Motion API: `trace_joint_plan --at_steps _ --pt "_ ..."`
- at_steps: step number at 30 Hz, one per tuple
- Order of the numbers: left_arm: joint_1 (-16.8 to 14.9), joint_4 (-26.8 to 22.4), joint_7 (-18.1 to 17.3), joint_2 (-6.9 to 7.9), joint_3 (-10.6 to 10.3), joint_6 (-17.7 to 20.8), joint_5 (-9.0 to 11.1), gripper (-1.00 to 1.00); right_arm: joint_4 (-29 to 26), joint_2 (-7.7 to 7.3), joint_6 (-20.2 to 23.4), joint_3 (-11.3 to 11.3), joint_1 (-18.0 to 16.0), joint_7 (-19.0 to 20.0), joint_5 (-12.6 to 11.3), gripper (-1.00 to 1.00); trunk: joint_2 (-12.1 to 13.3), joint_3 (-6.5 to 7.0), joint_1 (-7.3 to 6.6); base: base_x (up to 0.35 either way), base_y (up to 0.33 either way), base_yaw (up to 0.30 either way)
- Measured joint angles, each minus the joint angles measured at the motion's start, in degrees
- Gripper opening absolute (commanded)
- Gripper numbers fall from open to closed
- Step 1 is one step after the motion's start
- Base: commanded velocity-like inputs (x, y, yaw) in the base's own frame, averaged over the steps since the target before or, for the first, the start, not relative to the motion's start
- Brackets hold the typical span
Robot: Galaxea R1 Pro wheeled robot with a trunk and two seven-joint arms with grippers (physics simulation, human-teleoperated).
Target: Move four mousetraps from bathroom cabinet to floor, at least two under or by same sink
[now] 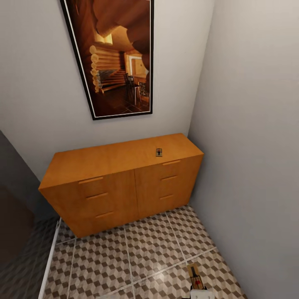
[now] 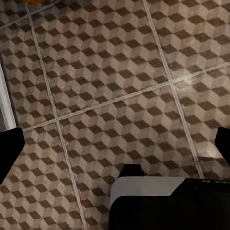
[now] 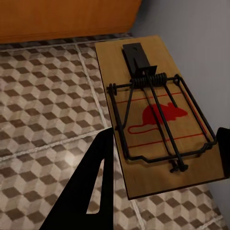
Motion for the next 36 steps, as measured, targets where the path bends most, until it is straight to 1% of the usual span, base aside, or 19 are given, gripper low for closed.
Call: trace_joint_plan --at_steps 5,11,36 --pt "-0.04 1.26 -0.04 0.0 0.02 -0.55 -1.08 1.0 0.0 -0.11 0.13 0.0 0.0 0.57 0.0 -1.0 0.0 0.0 0.0 0.0 0.0 0.0" --pt "-0.03 1.58 -0.05 -0.01 0.02 -0.65 -1.84 1.0 0.0 -0.16 0.16 -0.08 0.0 1.75 -0.02 -1.0 0.0 0.0 0.0 0.0 0.0 0.0" --pt "-0.04 2.66 -0.06 -0.01 0.03 -0.68 -2.05 1.0 0.0 -0.26 0.17 -0.14 0.0 2.07 -0.1 -1.0 0.0 0.0 0.0 0.0 0.0 0.0"
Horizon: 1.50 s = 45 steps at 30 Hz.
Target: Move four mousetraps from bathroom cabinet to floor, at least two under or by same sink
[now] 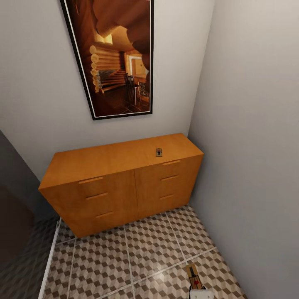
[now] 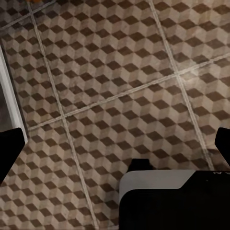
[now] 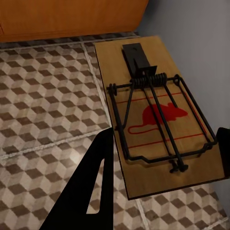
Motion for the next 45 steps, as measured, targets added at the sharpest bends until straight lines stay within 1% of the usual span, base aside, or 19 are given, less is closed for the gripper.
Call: trace_joint_plan --at_steps 6,11,12,19,25,36,45 --pt "-0.01 1.28 0.0 0.0 -0.03 -0.1 -0.02 1.0 0.0 0.0 -0.01 0.02 0.0 0.01 -0.07 -1.0 0.0 0.0 0.0 0.0 0.0 0.0" --pt "0.02 2.65 0.01 0.0 -0.01 -1.3 -0.07 1.0 0.0 0.0 0.13 0.01 0.0 0.05 -0.02 -1.0 0.0 0.0 0.0 0.0 0.0 0.0" --pt "-0.03 2.45 -0.12 0.12 -0.1 -1.57 0.12 1.0 0.0 0.32 -0.12 0.42 0.0 0.1 0.46 -1.0 0.0 0.0 0.0 0.0 0.0 0.0" --pt "-0.03 2.04 0.02 0.09 -0.06 -0.47 0.43 1.0 0.0 0.42 -0.07 0.23 0.0 -0.05 0.36 -1.0 0.0 0.0 0.0 0.0 0.0 0.0" --pt "-0.03 3.93 0.1 -0.09 0.07 -2.21 0.33 1.0 0.0 -0.17 -0.18 0.25 0.0 -0.1 0.34 -1.0 0.0 0.0 0.0 0.0 0.0 0.0" --pt "-0.02 7.43 0.18 -0.09 -0.01 -5.58 0.21 1.0 0.0 -0.3 -0.22 0.3 0.0 -0.04 0.34 -1.0 0.0 0.0 0.0 0.0 0.0 0.0" --pt "-0.02 4.96 0.25 -0.82 0.22 -8.46 0.08 1.0 0.0 -0.39 -0.19 0.25 0.0 -0.02 0.28 -1.0 0.0 0.0 0.0 0.0 0.0 0.0"
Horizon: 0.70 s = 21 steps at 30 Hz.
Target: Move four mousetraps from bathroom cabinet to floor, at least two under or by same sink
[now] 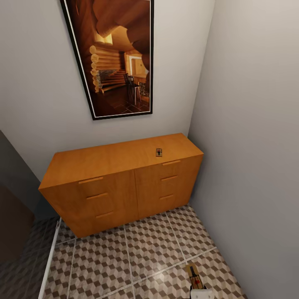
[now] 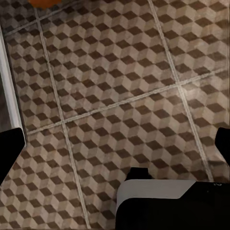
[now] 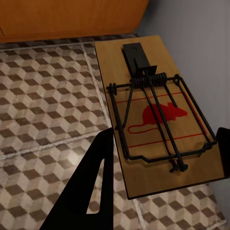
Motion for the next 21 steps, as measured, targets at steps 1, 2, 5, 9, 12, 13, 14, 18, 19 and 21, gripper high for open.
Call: trace_joint_plan --at_steps 1,2,5,9,12,13,14,18,19,21 --pt "0.0 -0.32 0.0 -0.1 0.0 -0.32 -0.02 1.0 0.0 -0.06 -0.02 -0.03 0.0 0.0 -0.02 -1.0 0.0 0.0 0.0 0.0 0.0 0.0" --pt "0.0 -0.64 -0.02 -0.14 0.01 -0.16 -0.04 1.0 0.0 -0.11 -0.01 -0.01 0.0 0.0 -0.01 -1.0 0.0 0.0 0.0 0.0 0.0 0.0" --pt "0.0 -1.61 -0.07 -0.26 0.01 0.8 -0.1 1.0 0.03 -0.41 -0.01 -0.03 0.0 0.01 -0.04 -1.0 0.0 0.0 0.0 0.0 0.0 0.0" --pt "0.0 -2.9 -0.15 -0.3 -0.01 2.09 -0.12 1.0 0.05 -0.61 0.0 -0.01 0.0 0.13 -0.05 -1.0 0.0 0.0 0.0 0.0 0.0 0.0" --pt "-0.02 -10.51 -0.24 -0.47 -0.11 16.22 0.28 1.0 0.07 -0.7 0.01 -0.01 0.0 0.16 -0.08 -1.0 0.01 0.0 0.0 0.0 0.0 0.0" --pt "-0.07 -20.96 -0.22 -0.72 -0.25 18.22 0.0 1.0 0.08 -0.72 0.01 0.0 0.0 0.16 -0.1 -1.0 0.01 0.02 0.0 0.0 0.0 0.0" --pt "-0.06 -23.5 -0.22 -0.86 -0.25 18.88 0.03 1.0 0.08 -0.74 0.01 0.01 0.0 0.17 -0.1 -1.0 0.0 0.01 0.0 0.0 0.0 0.0" --pt "-0.09 -30.26 -0.25 -1.68 -0.28 25.64 -0.8 1.0 0.09 -0.93 0.02 0.03 0.0 0.22 -0.12 -1.0 0.0 0.01 0.0 0.0 0.0 0.0" --pt "-0.09 -31.5 -0.26 -1.76 -0.27 26.95 -1.03 1.0 0.09 -0.95 0.02 0.06 0.0 0.23 -0.11 -1.0 0.0 0.01 0.0 0.0 0.0 0.0" --pt "-0.1 -34.87 -0.29 -2.05 -0.28 30.54 -1.84 1.0 0.09 -0.98 0.03 0.06 0.0 0.25 -0.11 -1.0 0.0 0.01 0.0 0.0 0.0 0.0"
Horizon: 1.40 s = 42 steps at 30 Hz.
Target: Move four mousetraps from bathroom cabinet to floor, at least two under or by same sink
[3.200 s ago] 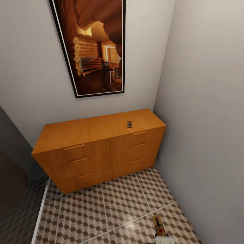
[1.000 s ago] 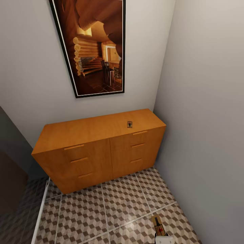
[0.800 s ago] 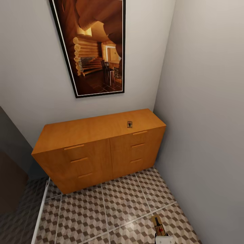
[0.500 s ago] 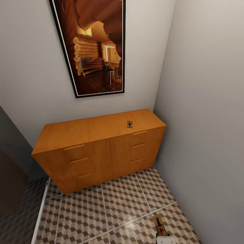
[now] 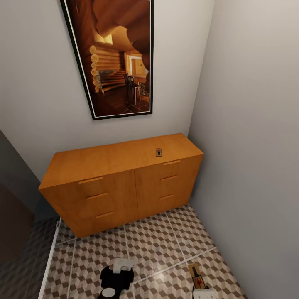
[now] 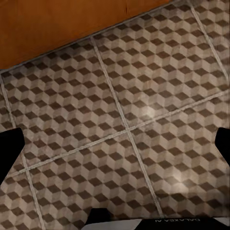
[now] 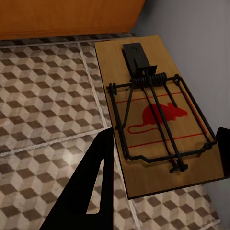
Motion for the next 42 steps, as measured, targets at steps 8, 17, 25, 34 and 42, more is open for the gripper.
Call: trace_joint_plan --at_steps 8,17,25,34,42 --pt "-0.15 -9.32 -0.05 -1.92 -0.03 6.71 -3.2 1.0 0.0 -0.03 0.03 0.0 0.0 0.02 0.0 -1.0 0.0 0.0 0.0 0.0 0.0 0.0" --pt "-0.46 -17.07 -0.01 -3.78 -0.05 12.84 -7.45 1.0 0.0 -0.03 0.06 0.0 0.0 0.02 -0.01 -1.0 0.0 0.0 0.0 0.0 0.0 0.0" --pt "-5.14 -18.86 0.04 -4.63 0.01 16.5 -8.38 1.0 0.0 -0.07 0.14 -0.01 0.0 0.02 0.0 -1.0 0.0 0.0 0.0 0.0 0.0 0.0" --pt "-13.28 -18.94 -0.1 -5.06 0.04 22.71 -8.23 1.0 0.0 -0.11 0.15 -0.02 0.0 0.01 0.0 -1.0 0.0 0.0 0.0 0.0 0.0 0.0" --pt "-24.91 -18.79 -4.69 -5.31 0.07 31.32 -8.02 1.0 0.0 -0.54 0.14 -0.12 0.0 0.01 -0.02 -1.0 0.0 0.01 0.0 0.0 0.0 0.0"
